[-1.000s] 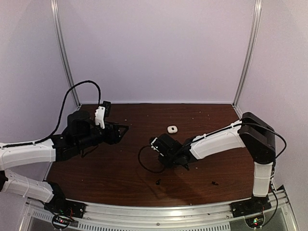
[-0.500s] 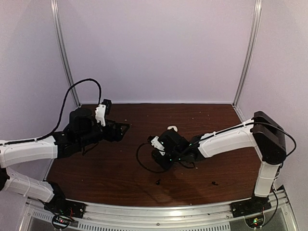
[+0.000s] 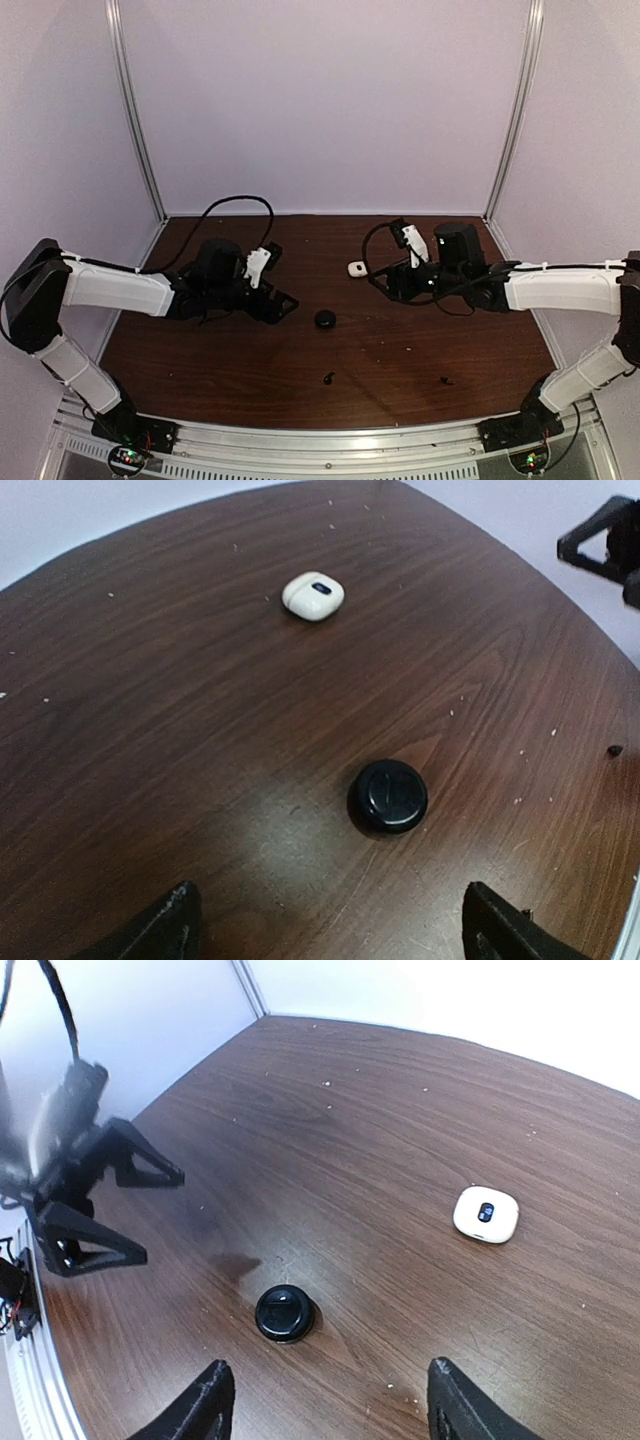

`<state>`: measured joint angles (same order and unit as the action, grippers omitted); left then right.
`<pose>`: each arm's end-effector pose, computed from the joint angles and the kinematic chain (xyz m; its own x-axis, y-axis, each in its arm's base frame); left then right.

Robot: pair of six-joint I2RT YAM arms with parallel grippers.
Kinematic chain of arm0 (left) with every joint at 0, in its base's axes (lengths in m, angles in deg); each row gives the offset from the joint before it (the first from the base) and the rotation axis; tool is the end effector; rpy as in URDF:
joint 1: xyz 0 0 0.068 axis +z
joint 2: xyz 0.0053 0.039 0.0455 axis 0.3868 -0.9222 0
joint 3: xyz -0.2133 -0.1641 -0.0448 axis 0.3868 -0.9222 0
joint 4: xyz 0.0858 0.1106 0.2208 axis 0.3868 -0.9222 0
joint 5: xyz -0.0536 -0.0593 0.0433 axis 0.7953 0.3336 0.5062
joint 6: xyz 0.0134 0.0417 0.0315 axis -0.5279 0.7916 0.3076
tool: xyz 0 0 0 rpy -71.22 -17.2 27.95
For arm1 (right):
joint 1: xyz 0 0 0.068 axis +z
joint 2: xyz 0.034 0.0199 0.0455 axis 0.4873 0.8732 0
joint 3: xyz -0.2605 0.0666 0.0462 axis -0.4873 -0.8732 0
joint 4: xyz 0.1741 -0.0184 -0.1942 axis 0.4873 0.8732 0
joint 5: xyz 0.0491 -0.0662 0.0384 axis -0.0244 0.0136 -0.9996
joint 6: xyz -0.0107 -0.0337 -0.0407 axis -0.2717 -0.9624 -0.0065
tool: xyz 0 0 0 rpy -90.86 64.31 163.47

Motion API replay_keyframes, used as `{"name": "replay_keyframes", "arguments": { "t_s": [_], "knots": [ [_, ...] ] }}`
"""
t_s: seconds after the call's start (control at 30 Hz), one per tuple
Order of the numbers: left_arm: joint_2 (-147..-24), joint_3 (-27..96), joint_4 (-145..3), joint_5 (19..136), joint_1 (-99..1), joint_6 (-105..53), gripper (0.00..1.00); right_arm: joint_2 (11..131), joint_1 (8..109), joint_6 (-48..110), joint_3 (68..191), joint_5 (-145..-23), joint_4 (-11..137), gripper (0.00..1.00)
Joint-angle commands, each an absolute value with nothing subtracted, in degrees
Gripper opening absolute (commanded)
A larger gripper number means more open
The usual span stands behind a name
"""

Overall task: Insert the wireless bluetooth earbuds into the charging case
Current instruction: Pick up the charging case from the center of the board.

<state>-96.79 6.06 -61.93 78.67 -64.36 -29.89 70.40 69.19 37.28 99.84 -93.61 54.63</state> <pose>0.2336 -0.2155 0.1942 -0.5914 0.1649 -0.7893 0.6219 0.7163 -0.3163 0.2295 0.2064 0.2352 -0.5215 -0.1539 -0.8393 -0.7152 0.6153 0.3316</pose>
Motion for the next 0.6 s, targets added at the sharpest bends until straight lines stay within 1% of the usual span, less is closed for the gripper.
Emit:
{"name": "replay_keyframes", "arguments": {
  "t_s": [0.0,0.1,0.2,0.37,0.57],
  "knots": [
    [-103.69,9.59,-56.44,86.67,-64.57,-25.51,0.90,66.63,64.23,40.81,96.06,-101.93,49.94,0.67],
    [-107.78,9.96,-52.33,87.01,-66.34,-24.49,0.89,65.41,61.06,43.44,93.45,-106.08,47.05,0.68],
    [-112.06,12.67,-51.99,85.00,-68.36,-23.69,0.88,64.77,58.51,46.63,91.37,-109.30,43.57,0.68],
    [-118.00,16.35,-52.84,81.65,-70.76,-23.10,0.84,64.60,56.35,48.33,90.19,-111.24,42.13,0.68],
    [-122.17,17.12,-50.02,79.65,-71.05,-25.58,0.78,65.03,55.06,49.84,89.55,-112.84,41.08,0.67]
  ]
}}
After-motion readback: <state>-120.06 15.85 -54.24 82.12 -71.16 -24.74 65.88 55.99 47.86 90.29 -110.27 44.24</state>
